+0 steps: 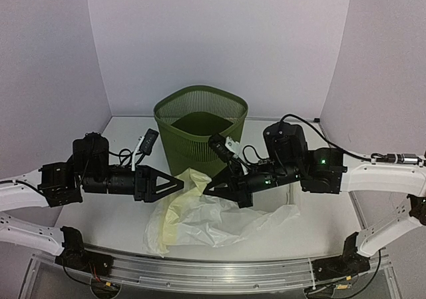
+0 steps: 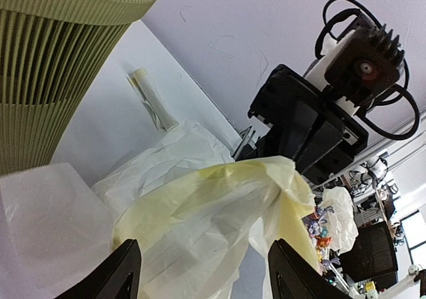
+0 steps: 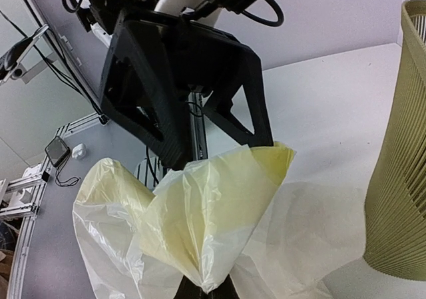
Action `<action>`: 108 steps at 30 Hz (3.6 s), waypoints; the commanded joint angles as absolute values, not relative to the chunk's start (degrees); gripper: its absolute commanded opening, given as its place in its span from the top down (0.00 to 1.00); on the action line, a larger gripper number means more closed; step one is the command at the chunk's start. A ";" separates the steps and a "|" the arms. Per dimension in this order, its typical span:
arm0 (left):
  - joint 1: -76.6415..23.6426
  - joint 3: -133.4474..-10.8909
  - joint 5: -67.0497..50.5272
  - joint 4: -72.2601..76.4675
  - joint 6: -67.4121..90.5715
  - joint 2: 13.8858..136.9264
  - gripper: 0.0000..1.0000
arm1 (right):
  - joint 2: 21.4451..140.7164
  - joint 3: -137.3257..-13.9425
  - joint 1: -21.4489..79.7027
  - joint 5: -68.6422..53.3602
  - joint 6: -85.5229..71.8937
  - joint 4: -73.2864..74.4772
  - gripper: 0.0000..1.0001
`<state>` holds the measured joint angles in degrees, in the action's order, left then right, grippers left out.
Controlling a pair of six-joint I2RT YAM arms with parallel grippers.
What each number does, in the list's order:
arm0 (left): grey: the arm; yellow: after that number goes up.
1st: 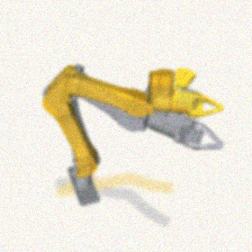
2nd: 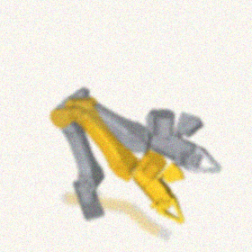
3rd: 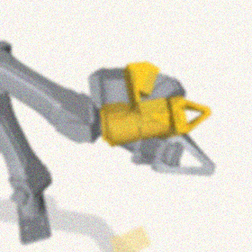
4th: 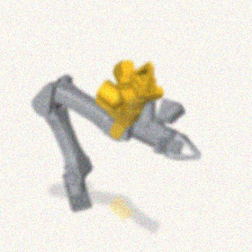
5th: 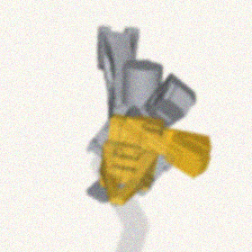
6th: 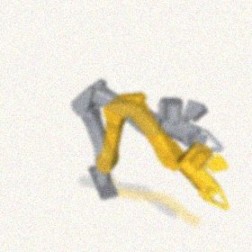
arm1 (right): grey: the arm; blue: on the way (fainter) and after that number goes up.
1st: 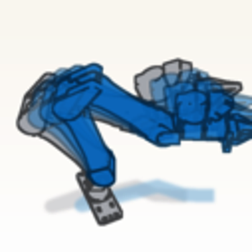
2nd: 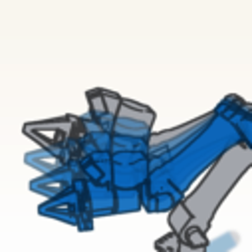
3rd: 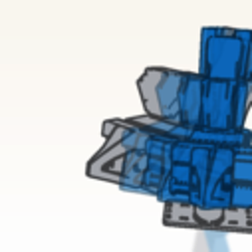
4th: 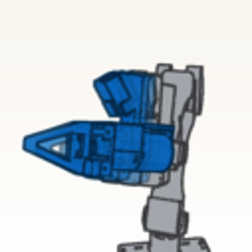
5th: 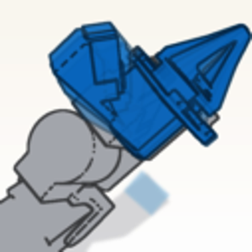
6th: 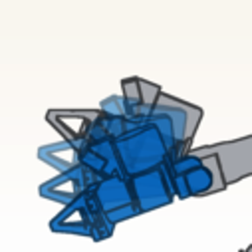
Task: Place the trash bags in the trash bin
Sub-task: Unfold the trash bag at the center of the board.
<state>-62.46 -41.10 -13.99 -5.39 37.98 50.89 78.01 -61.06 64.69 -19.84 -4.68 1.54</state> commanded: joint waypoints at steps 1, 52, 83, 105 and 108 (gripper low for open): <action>-62.49 -40.08 -11.27 -5.46 38.95 48.93 0.32 | 75.36 -60.27 64.78 -24.44 -0.77 0.44 1.00; -62.49 -51.43 -0.92 -10.74 15.87 54.54 1.00 | 69.73 -65.27 64.56 -5.59 2.29 18.62 0.52; -62.49 -61.38 -1.61 -20.23 28.83 65.52 1.00 | 92.51 -78.60 68.83 11.54 -6.42 10.89 0.64; -61.81 -57.18 21.44 -30.45 22.27 57.39 1.00 | 73.47 -66.70 56.53 -17.18 -5.87 20.56 0.98; -61.77 -57.04 19.89 -29.06 20.87 57.27 1.00 | 74.69 -67.41 56.47 -20.84 -5.97 20.60 1.00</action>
